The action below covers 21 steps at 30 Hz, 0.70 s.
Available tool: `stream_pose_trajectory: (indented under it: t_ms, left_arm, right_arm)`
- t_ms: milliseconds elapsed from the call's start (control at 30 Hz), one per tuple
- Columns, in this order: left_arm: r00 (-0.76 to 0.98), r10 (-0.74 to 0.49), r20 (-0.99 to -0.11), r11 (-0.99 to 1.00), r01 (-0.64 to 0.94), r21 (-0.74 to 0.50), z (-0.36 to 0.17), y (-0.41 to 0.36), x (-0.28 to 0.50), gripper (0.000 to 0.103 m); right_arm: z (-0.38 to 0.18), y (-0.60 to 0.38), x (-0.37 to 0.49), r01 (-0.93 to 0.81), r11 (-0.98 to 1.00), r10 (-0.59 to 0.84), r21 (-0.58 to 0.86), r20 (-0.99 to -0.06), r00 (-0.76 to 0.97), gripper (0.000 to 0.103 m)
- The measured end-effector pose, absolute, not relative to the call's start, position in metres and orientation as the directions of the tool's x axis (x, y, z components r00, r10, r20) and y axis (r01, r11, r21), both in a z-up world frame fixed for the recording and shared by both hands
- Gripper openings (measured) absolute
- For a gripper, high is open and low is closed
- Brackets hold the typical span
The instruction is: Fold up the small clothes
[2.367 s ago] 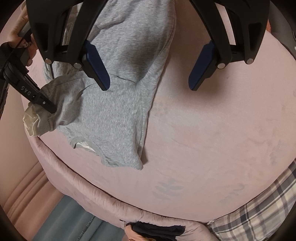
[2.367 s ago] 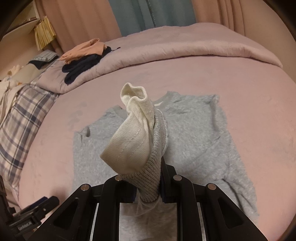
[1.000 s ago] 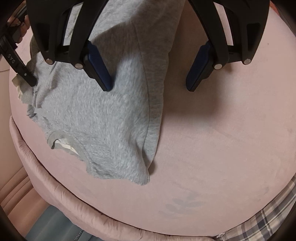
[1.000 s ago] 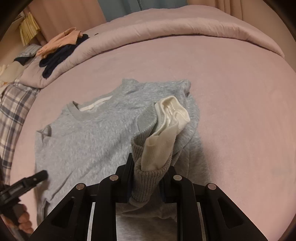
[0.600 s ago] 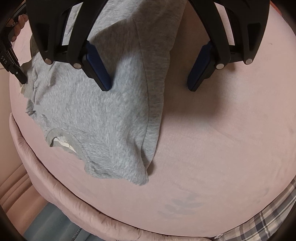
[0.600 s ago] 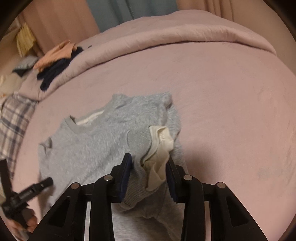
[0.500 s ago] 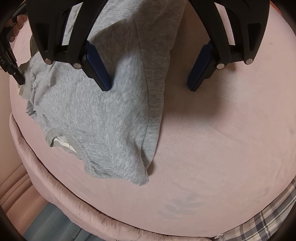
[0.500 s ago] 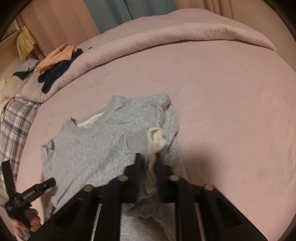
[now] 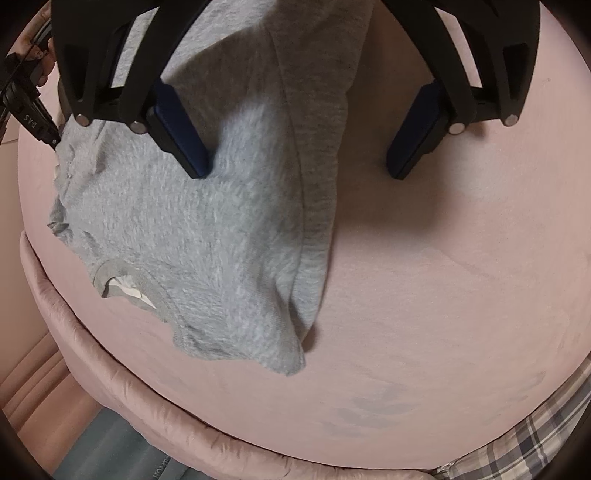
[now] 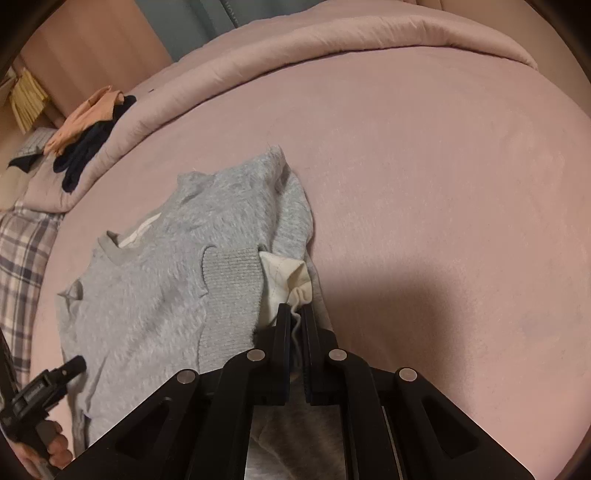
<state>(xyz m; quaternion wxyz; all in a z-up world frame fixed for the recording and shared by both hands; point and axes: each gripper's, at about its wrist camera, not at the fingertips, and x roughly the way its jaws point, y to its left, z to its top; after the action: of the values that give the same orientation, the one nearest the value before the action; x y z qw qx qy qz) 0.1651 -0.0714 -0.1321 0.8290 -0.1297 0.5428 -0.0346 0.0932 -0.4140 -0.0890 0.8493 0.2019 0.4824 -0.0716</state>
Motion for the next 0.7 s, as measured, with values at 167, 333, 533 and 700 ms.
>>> stream_pose_trajectory:
  t_ms: [167,333,533,700]
  left_arm:
    - [0.420,-0.171,-0.891,0.974,-0.064,-0.217,-0.134,-0.079,0.163,0.102]
    - [0.422,-0.179,-0.889,0.973,-0.057,-0.223,-0.135,-0.077,0.163,0.102]
    - [0.410,-0.210,-0.888,0.971,-0.015,-0.237,-0.132,-0.075,0.162,0.100]
    - [0.399,-0.282,-0.873,0.953,0.007,-0.304,-0.123,-0.064,0.146,0.089]
  right_arm:
    - [-0.090,-0.410,0.095,0.313,0.916,0.053,0.249,-0.851,0.523,0.006]
    - [-0.091,-0.413,0.091,0.318,0.906,0.073,0.280,-0.843,0.534,0.006]
    - [-0.092,-0.412,0.087,0.319,0.909,0.057,0.266,-0.841,0.538,0.006]
    - [-0.090,-0.413,0.086,0.317,0.909,0.060,0.271,-0.837,0.543,0.006]
